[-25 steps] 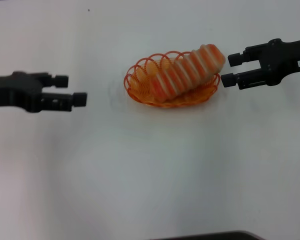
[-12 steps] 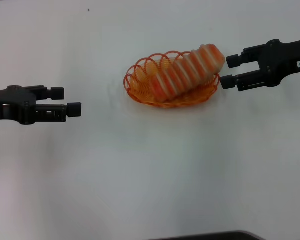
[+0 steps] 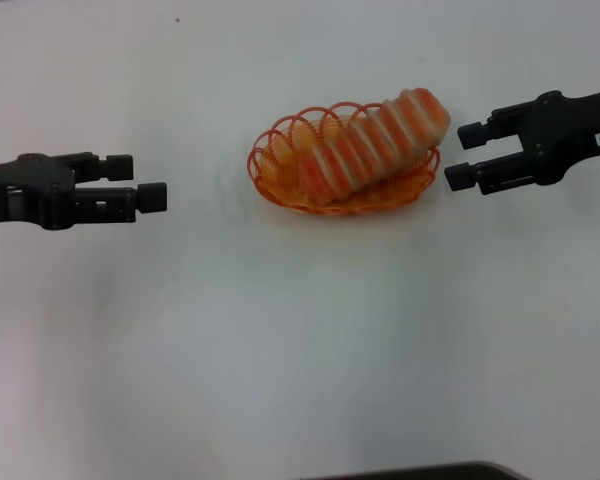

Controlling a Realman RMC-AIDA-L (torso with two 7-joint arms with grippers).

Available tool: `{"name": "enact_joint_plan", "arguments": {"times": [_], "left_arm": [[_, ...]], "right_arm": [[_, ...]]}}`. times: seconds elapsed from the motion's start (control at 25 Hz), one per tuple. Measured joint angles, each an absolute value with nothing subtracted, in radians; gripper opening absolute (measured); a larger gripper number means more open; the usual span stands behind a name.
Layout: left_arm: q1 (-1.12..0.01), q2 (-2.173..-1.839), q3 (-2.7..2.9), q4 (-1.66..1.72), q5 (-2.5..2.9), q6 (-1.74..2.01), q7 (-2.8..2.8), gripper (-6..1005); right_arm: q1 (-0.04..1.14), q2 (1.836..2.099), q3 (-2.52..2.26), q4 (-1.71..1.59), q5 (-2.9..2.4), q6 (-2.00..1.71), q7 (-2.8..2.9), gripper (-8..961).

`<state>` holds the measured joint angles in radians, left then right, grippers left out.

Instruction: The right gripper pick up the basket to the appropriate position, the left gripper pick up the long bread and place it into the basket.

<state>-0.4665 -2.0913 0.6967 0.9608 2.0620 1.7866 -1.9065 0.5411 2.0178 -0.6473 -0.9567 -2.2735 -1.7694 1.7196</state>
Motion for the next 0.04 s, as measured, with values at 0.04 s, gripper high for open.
{"name": "enact_joint_plan", "arguments": {"times": [0.04], "left_arm": [[-0.469, -2.091, 0.692, 0.958, 2.062, 1.787, -1.906, 938]], "right_arm": [[0.541, 2.019, -0.647, -0.957, -2.273, -1.769, 1.720, 733]]}}
